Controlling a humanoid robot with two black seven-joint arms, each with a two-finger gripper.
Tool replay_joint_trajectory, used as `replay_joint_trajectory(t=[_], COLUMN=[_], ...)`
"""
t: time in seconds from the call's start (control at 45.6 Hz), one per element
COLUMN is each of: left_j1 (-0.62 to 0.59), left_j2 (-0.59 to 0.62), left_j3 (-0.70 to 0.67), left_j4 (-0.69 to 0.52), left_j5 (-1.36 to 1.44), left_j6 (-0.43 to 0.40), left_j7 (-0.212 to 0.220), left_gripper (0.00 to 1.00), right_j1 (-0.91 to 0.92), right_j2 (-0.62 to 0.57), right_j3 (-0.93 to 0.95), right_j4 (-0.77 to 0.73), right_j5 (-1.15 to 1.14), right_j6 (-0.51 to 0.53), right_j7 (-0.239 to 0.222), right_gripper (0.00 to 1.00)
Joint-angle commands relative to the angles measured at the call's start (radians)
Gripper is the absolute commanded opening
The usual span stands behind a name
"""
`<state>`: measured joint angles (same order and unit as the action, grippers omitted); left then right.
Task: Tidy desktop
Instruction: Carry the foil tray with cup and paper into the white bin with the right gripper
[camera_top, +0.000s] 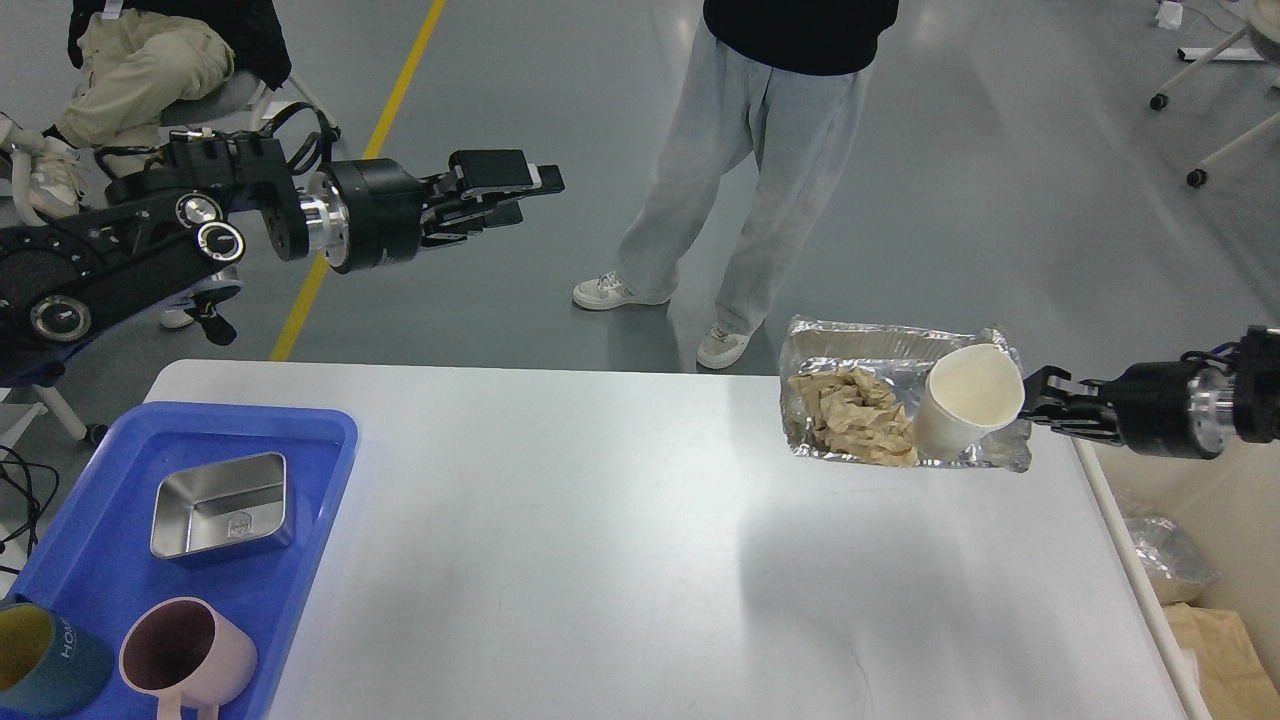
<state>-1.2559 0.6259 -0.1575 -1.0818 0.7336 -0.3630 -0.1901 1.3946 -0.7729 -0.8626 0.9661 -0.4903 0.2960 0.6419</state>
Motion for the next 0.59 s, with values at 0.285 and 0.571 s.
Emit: replay_joint_trajectory(t=[0.285, 0.571], left_j1=[0.200, 0.322], left_j2=[0.040, 0.043], left_j3=[-0.181, -0.281], left_j4=[0.002, 0.002], left_j5=[0.000, -0.028], left_j6=[0.012, 0.067], left_j7=[0.000, -0.002], left_gripper=[0.72, 0.72], right_j1=[-0.045, -0.161], right_j2=[-0.203, -0.308], right_j3=[-0.065, -0.064], right_j4=[-0.004, -0.059], right_j5=[0.071, 0.154], right_j6=[0.012, 0.017], right_j7=[-0.002, -0.001], right_gripper=[0.00, 0.00])
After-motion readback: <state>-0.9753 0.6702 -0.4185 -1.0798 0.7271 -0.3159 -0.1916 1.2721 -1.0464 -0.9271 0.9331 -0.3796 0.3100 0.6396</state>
